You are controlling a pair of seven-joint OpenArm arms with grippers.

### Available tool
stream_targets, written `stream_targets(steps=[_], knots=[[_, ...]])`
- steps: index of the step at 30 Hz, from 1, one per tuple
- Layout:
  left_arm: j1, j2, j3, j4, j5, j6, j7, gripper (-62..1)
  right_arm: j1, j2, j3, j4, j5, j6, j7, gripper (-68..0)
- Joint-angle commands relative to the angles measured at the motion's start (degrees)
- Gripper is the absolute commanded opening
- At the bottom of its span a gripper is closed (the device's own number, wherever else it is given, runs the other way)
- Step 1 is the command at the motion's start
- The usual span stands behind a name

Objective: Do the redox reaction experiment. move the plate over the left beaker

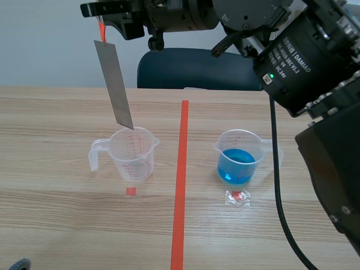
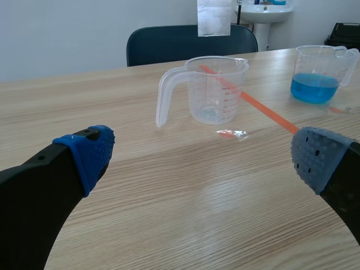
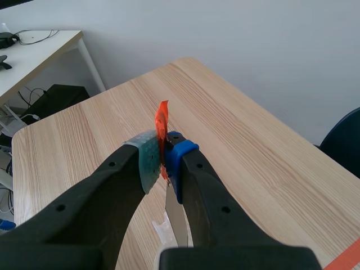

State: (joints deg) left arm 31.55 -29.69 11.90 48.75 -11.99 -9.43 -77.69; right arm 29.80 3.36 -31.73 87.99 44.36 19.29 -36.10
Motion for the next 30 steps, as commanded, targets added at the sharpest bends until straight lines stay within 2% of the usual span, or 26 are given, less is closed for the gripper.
stream_targets(steps=[1,30], knots=[[0.02,-0.02,-0.46,1.07,-0.17,-0.13,-0.9,1.4,1.62,-0.02,-0.22,0.98,0.61,0.2,0.85,-67.1],[0.02,-0.02,-0.46,1.07,-0.2,-0.13,-1.6,1.4,1.4,-0.02,-0.22,0.98,0.63,0.2,0.61,-67.1]])
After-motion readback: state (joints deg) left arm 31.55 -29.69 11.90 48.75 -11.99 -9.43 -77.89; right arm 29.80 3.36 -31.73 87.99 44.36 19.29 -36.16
